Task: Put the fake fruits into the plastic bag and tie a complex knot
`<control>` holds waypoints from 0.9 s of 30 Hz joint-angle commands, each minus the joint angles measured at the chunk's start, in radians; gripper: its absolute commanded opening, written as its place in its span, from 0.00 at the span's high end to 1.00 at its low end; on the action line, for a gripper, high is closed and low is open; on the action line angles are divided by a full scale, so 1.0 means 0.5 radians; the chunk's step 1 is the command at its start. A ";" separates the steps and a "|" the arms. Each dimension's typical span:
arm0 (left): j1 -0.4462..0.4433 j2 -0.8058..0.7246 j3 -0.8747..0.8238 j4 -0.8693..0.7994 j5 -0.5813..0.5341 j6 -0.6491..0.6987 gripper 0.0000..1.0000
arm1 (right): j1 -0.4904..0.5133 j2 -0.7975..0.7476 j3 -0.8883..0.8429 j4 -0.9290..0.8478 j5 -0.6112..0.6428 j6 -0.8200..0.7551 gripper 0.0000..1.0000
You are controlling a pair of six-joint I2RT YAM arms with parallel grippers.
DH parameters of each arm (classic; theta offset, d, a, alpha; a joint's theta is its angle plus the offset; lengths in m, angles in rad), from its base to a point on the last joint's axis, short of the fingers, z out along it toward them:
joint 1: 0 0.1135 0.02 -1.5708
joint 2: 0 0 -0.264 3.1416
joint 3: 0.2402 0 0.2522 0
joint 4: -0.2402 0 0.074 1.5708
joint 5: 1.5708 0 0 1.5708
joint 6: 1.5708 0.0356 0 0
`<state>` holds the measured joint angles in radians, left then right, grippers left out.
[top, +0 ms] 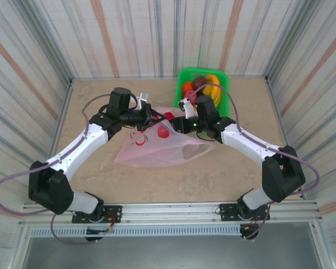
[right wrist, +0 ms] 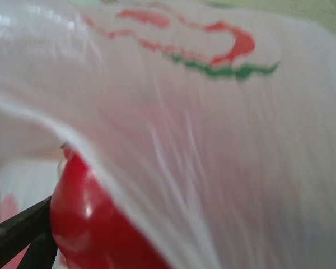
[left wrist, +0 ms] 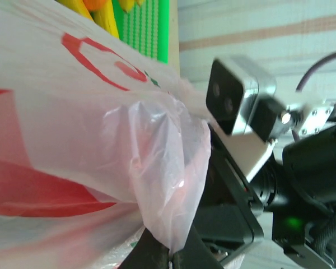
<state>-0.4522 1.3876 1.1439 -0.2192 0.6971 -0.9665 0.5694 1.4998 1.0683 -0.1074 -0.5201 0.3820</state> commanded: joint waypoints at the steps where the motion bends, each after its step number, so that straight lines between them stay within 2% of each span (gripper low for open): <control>1: 0.033 -0.135 -0.054 0.026 -0.061 0.012 1.00 | 0.018 -0.017 0.113 -0.048 -0.049 -0.094 0.01; 10: 0.106 -0.239 -0.151 -0.002 -0.056 0.012 1.00 | 0.044 0.020 0.212 -0.167 -0.004 -0.137 0.01; 18: 0.201 -0.309 -0.185 -0.106 -0.055 0.060 1.00 | 0.042 -0.155 0.306 -0.357 0.000 -0.136 0.02; 23: 0.241 -0.338 -0.167 -0.227 -0.031 0.160 1.00 | 0.024 -0.255 0.319 -0.331 -0.092 -0.035 0.09; 27: 0.263 -0.366 -0.180 -0.268 -0.033 0.186 1.00 | 0.009 -0.293 0.317 -0.191 -0.294 0.082 0.09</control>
<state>-0.3344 1.2453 1.0580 -0.3103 0.6800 -0.9127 0.5823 1.3796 1.2011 -0.2394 -0.5858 0.3660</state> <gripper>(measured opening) 0.048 0.905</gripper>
